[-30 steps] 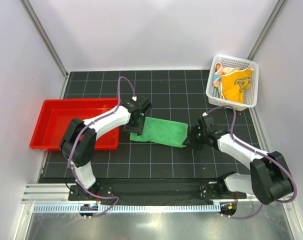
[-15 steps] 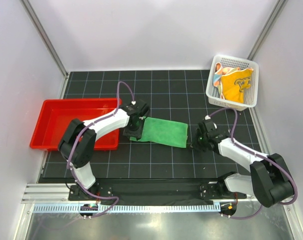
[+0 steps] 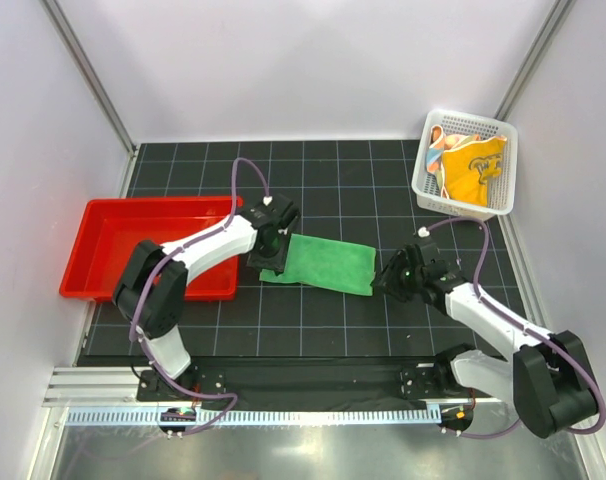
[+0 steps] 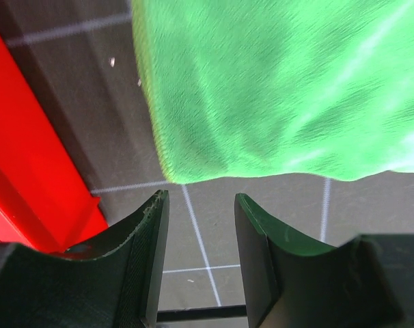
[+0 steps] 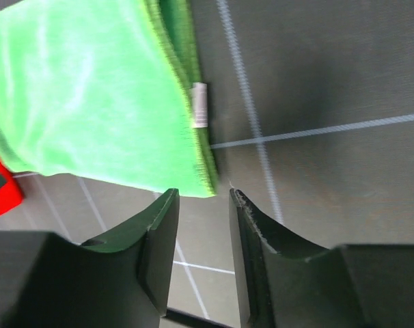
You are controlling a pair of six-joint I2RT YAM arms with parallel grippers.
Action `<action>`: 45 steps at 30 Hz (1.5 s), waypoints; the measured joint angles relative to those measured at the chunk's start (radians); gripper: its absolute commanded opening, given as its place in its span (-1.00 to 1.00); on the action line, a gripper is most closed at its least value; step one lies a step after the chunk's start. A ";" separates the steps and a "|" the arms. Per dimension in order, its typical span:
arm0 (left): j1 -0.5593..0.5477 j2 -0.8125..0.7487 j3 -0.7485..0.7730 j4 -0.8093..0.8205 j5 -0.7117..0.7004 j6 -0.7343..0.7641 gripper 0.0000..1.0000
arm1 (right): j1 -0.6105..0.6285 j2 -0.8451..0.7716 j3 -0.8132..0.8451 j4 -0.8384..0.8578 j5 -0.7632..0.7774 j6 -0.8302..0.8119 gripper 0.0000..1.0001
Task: Fold and stack the towels
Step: Fold the towel
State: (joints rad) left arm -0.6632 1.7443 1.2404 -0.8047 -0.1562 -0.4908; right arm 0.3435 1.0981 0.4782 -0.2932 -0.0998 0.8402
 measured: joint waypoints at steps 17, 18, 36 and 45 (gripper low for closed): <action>0.050 0.000 0.038 0.005 0.021 0.006 -0.04 | 0.101 0.159 -0.002 0.130 0.091 0.008 -0.81; 0.050 -0.003 0.038 0.005 0.038 0.010 -0.05 | 0.101 0.159 -0.001 0.125 0.098 -0.003 -0.85; 0.001 -0.133 -0.099 0.097 0.253 -0.076 0.00 | -0.080 0.100 0.032 -0.083 0.142 -0.154 -0.87; -0.029 -0.130 -0.228 0.187 0.272 -0.139 0.03 | -0.084 0.068 0.034 -0.108 0.131 -0.164 -0.87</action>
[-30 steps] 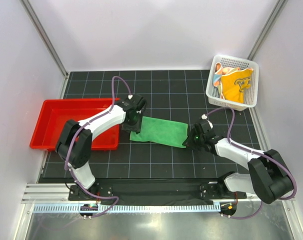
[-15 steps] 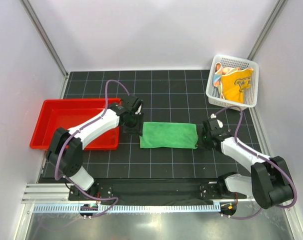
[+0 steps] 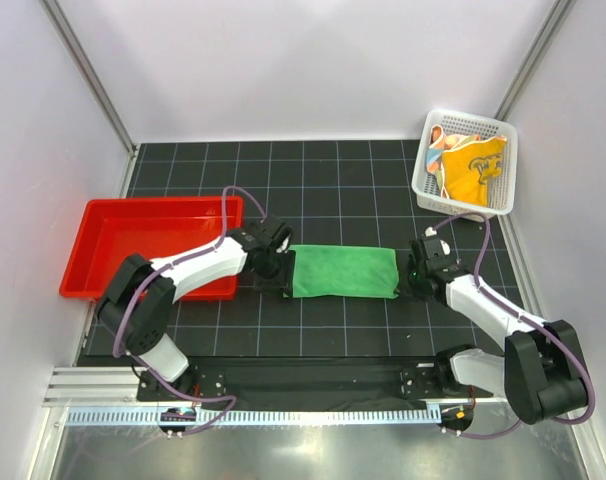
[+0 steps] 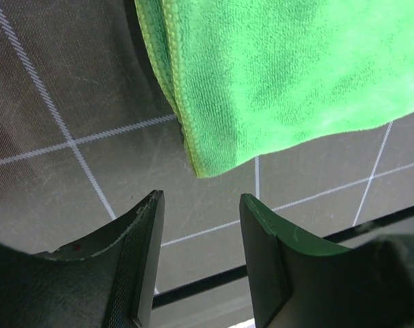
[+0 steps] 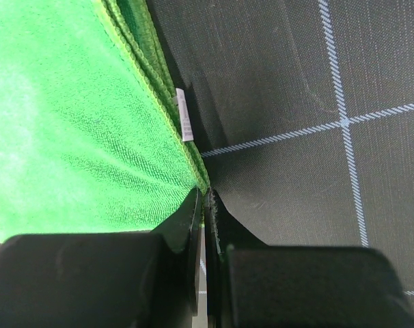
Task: Fold and stack the towels
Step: Fold the towel
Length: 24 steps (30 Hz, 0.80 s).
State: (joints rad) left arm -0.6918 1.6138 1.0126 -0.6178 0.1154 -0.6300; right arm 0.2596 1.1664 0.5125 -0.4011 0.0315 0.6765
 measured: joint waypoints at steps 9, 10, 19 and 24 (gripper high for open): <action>0.000 0.054 -0.003 0.072 -0.020 -0.021 -0.68 | 0.000 -0.016 -0.006 -0.013 -0.008 0.000 -0.87; 0.000 0.056 -0.002 0.072 -0.024 -0.019 -0.82 | 0.000 -0.016 -0.006 -0.014 -0.008 0.000 -0.88; 0.000 0.061 0.015 0.033 -0.134 0.013 -1.00 | 0.000 0.005 -0.006 -0.012 -0.008 -0.002 -0.92; 0.000 0.061 0.016 0.026 -0.157 0.019 -1.00 | 0.000 0.006 -0.007 -0.010 -0.008 -0.006 -0.92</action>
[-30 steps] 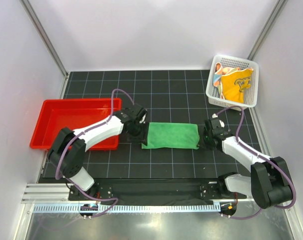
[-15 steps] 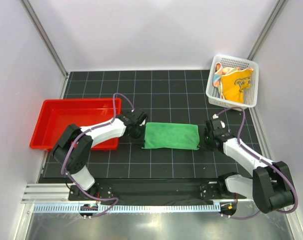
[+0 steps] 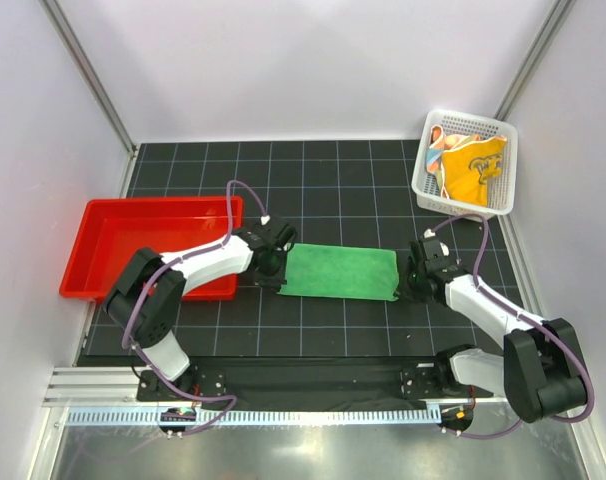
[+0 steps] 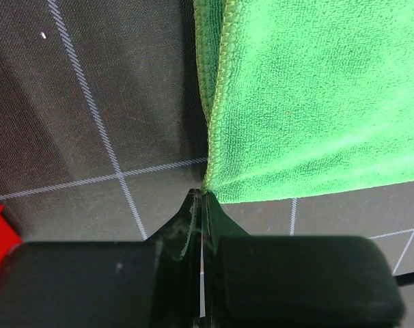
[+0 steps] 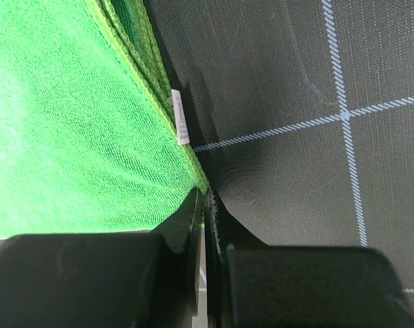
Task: Fold and stack the towels
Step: Fold the towel
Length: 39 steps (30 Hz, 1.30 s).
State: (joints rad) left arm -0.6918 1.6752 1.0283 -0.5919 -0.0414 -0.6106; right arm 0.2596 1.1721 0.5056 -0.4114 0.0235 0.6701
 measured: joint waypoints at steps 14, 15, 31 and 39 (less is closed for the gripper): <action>0.011 -0.001 0.188 -0.132 -0.014 0.071 0.10 | 0.000 -0.112 0.042 -0.098 -0.055 -0.026 -0.25; 0.016 -0.001 0.208 -0.133 -0.016 0.077 0.10 | 0.000 -0.111 0.061 -0.111 -0.051 -0.027 -0.25; 0.127 0.131 0.247 -0.040 0.177 0.126 0.18 | -0.033 0.061 0.090 -0.045 -0.099 -0.047 -0.43; 0.126 0.193 0.248 -0.026 0.174 0.122 0.15 | -0.040 0.075 0.191 -0.042 -0.121 -0.095 -0.49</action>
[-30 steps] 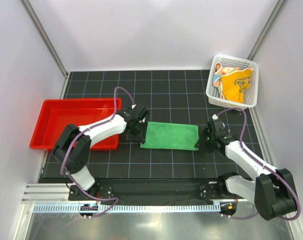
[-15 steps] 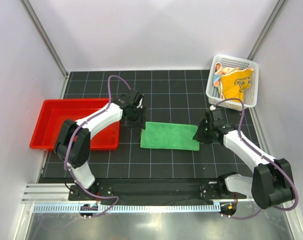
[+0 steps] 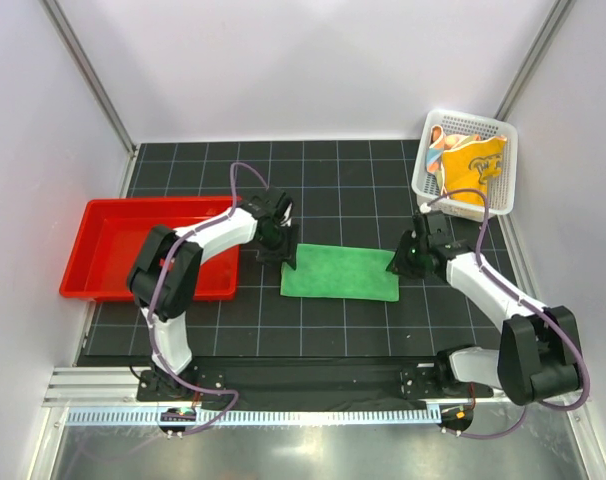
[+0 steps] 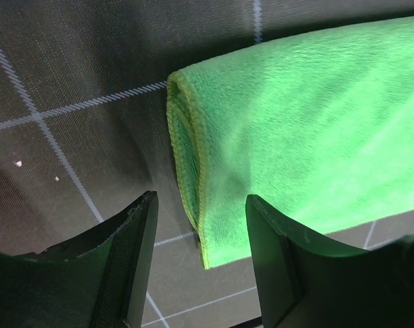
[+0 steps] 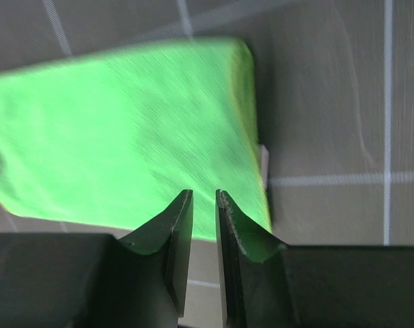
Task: Fold and stack the towels
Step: Fold the towel, then neatly place the folded towel into the bin
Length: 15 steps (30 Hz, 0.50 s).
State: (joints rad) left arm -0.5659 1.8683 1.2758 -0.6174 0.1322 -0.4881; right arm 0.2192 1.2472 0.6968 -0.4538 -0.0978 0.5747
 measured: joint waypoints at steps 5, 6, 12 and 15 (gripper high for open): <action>0.003 0.034 0.005 -0.002 0.001 -0.003 0.18 | -0.023 0.095 0.052 0.067 0.002 -0.029 -0.60; 0.003 0.035 0.009 -0.001 -0.001 -0.004 0.18 | -0.032 0.116 0.052 0.078 0.003 -0.033 -0.62; 0.005 0.044 0.018 0.000 0.000 -0.010 0.22 | -0.083 0.256 0.053 0.119 0.010 -0.067 -0.64; 0.005 0.044 0.018 0.001 0.000 -0.010 0.22 | -0.085 0.253 0.054 0.129 0.017 -0.083 -0.64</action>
State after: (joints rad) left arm -0.5613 1.9125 1.2942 -0.6163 0.1326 -0.4984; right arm 0.1345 1.5005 0.7506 -0.3252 -0.0811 0.4915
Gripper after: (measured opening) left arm 0.607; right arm 0.180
